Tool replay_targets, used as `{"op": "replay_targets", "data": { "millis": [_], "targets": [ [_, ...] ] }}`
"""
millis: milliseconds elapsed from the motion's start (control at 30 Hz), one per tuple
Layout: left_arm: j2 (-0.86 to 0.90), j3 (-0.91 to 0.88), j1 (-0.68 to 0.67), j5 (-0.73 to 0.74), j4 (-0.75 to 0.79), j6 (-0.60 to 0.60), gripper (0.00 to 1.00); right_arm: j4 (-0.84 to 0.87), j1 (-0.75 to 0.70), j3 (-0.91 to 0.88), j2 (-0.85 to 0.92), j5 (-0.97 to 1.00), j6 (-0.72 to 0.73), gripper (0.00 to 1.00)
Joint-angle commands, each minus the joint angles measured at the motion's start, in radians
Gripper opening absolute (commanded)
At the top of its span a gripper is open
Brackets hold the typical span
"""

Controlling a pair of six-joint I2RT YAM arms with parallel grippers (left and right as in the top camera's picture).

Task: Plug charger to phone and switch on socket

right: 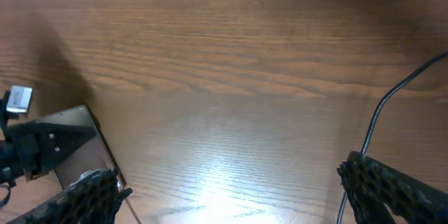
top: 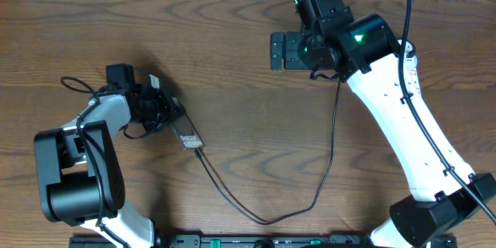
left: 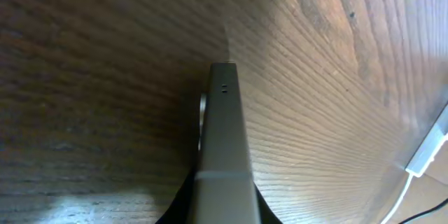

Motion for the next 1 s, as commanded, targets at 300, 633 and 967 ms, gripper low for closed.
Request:
{"op": "replay_targets", "data": {
  "millis": [300, 633, 967],
  "targets": [
    [0.0, -0.026, -0.002, -0.036, 0.013, -0.002, 0.07, -0.002, 0.006, 0.008, -0.004, 0.013, -0.01, 0.99],
    [0.0, -0.026, -0.002, -0.036, 0.01, -0.002, 0.08, -0.005, 0.006, 0.008, -0.004, 0.013, -0.01, 0.99],
    [0.0, -0.026, -0.002, -0.036, 0.0, -0.002, 0.17, -0.021, 0.006, 0.008, -0.004, 0.014, -0.01, 0.99]
  ]
}}
